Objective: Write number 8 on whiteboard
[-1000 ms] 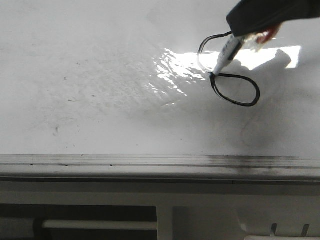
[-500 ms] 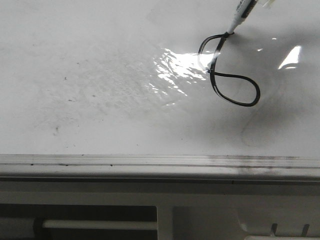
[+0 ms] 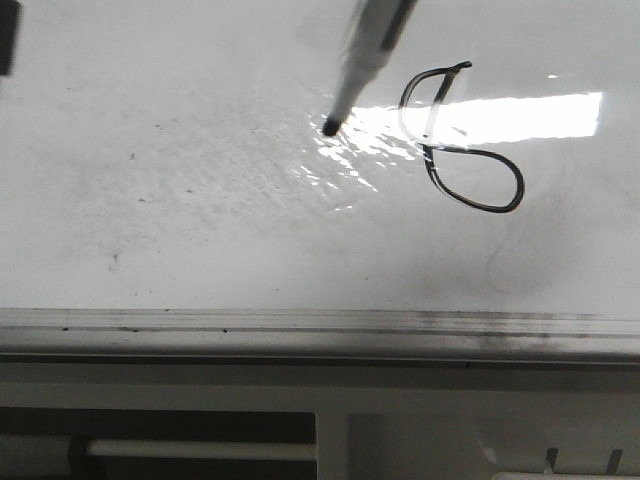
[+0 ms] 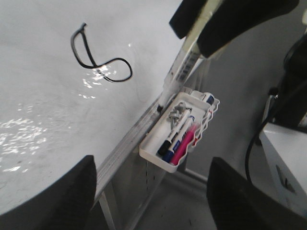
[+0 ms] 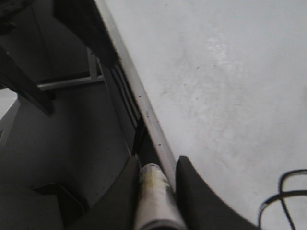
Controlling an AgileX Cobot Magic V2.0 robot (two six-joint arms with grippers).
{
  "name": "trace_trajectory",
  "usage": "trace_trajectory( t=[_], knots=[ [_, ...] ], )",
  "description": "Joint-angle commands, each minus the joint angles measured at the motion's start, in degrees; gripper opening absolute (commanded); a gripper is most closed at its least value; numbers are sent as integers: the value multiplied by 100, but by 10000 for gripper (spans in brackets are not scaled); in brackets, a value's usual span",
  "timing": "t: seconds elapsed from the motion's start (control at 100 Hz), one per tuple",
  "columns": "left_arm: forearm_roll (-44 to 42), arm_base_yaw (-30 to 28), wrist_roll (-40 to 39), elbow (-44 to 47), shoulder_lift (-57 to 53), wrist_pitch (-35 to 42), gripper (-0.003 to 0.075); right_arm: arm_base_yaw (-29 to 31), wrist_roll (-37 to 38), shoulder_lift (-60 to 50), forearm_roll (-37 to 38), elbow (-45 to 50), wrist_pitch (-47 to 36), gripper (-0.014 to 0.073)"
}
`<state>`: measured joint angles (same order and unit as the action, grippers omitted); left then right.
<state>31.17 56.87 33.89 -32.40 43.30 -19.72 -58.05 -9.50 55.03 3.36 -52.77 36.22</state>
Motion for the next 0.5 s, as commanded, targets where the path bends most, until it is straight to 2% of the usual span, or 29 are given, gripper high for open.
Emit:
trace_trajectory(
  t=[0.0,0.09,0.18,0.49],
  knots=[
    [195,212,454,-420,455,260,452,-201,-98,155,25,-288,-297,-71],
    [239,508,832,-676,898,260,428,-235,-170,310,-9,-347,-285,-71],
    [239,719,895,-854,1259,317,405,-235,-313,345,-175,-397,-297,-71],
    [537,760,895,-933,1596,776,346,-243,-326,350,-475,-397,-259,-71]
  ],
)
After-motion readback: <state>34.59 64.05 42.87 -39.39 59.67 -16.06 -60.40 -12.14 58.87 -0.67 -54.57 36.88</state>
